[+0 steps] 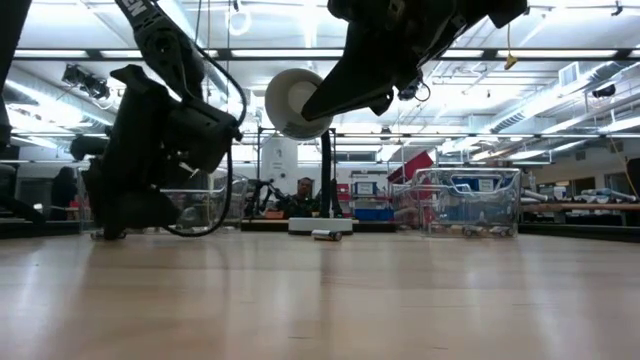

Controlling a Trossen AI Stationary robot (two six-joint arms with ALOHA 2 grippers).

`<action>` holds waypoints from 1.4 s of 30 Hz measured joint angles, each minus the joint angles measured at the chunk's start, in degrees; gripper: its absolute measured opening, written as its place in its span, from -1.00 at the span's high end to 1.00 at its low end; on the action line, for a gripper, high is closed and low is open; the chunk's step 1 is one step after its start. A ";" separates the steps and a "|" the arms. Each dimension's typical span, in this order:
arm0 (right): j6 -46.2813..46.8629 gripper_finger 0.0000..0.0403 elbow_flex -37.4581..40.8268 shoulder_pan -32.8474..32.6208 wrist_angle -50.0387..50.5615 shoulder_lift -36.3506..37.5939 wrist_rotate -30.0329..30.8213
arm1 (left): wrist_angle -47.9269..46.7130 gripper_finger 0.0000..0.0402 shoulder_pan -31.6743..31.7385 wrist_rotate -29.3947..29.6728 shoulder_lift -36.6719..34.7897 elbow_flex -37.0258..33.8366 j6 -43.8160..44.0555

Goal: Sort batteries
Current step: Put the silver battery in the transparent bin

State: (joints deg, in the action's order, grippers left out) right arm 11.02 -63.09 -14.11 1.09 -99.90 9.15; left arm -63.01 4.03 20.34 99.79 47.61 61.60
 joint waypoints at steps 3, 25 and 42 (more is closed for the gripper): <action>-0.08 1.00 0.00 0.07 -0.03 0.00 0.00 | 2.95 0.27 0.03 -0.73 -1.55 -2.34 -0.62; -1.05 1.00 0.00 0.37 -0.23 0.07 -0.31 | 5.68 0.68 -0.48 -6.06 -3.27 -3.19 -11.95; -4.80 1.00 0.00 0.34 2.83 0.15 -0.35 | 1.53 0.87 -3.85 -10.03 -3.31 1.41 -9.93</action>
State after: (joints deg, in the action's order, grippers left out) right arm 6.23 -63.09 -13.77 3.92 -99.74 8.80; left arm -61.48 0.18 10.31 96.48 49.02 51.67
